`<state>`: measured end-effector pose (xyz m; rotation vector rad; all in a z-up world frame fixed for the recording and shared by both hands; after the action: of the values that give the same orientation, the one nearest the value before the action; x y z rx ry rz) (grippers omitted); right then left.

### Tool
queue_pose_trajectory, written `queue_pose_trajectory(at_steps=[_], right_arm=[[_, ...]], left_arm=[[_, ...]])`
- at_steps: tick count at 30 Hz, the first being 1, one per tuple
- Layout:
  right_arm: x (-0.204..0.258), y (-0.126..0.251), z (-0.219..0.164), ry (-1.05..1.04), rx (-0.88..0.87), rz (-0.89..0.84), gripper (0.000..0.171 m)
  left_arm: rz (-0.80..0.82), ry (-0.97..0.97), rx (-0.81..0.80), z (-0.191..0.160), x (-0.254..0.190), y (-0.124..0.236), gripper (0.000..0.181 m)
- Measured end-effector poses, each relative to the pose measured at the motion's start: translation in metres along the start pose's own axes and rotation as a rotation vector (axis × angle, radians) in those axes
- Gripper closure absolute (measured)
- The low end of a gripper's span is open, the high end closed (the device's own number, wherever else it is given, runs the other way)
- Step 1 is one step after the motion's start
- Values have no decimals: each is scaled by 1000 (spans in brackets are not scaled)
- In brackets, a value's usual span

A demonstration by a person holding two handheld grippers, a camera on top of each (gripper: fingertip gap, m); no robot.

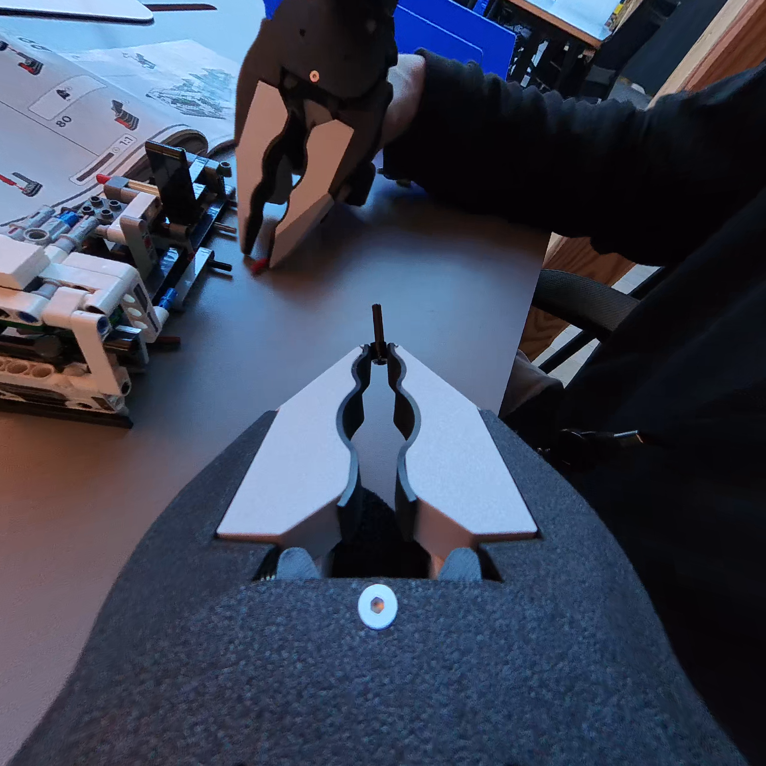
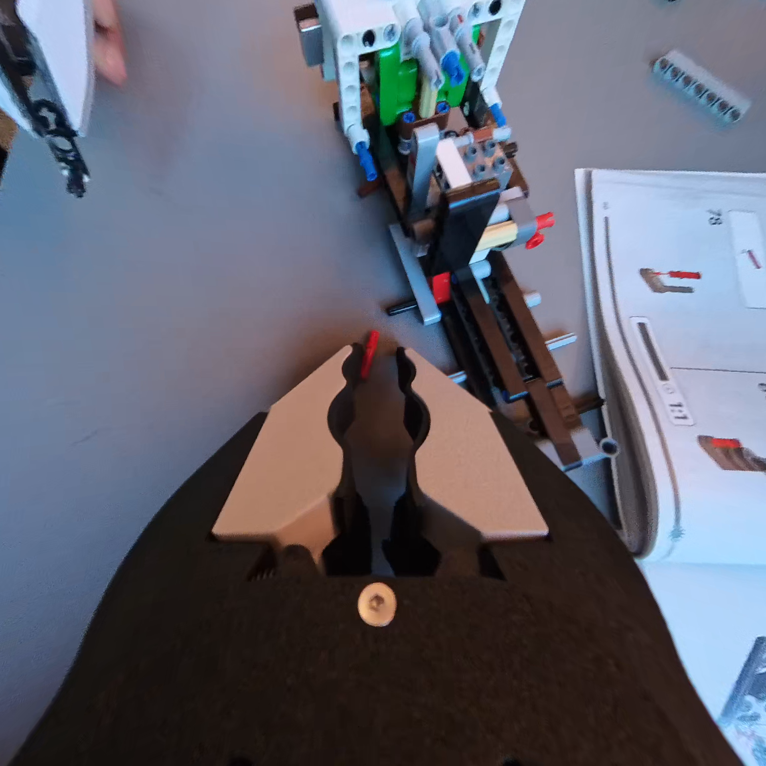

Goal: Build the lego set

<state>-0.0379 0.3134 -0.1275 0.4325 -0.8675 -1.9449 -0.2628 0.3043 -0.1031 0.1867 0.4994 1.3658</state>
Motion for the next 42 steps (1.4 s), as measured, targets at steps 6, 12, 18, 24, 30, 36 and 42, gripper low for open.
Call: queue_pose_trajectory(at_steps=[6,12,18,24,30,36,42], right_arm=[[12,4,-7,1,-14,-44,154],[22,-1,-5,9,-67,-87,156],[20,-2,-6,39,-69,-75,163],[42,-2,5,289,-81,-153,169],[110,3,50,368,-17,78,169],[124,-1,56,220,42,123,170],[128,-10,50,255,112,103,170]], left_arm=[[-6,13,-19,1,1,3,174],[-12,12,-22,0,1,4,174],[9,-8,-6,-1,2,3,174],[95,-101,107,-7,3,-11,174],[57,-278,79,-6,-15,-15,174],[70,-411,85,-10,-28,-19,174],[81,-478,128,-15,-33,-24,174]])
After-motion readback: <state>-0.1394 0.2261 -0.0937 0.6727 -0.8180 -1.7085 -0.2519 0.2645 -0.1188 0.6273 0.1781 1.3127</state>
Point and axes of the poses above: each gripper's, where its closed fingertips meet, y back along the fingers, z out of its top, x = y × z across the jaws, the point moved 8 cm from there along y, back along the fingers, and after that the axes turned 5 degrees about z, right-handed, at the moved point
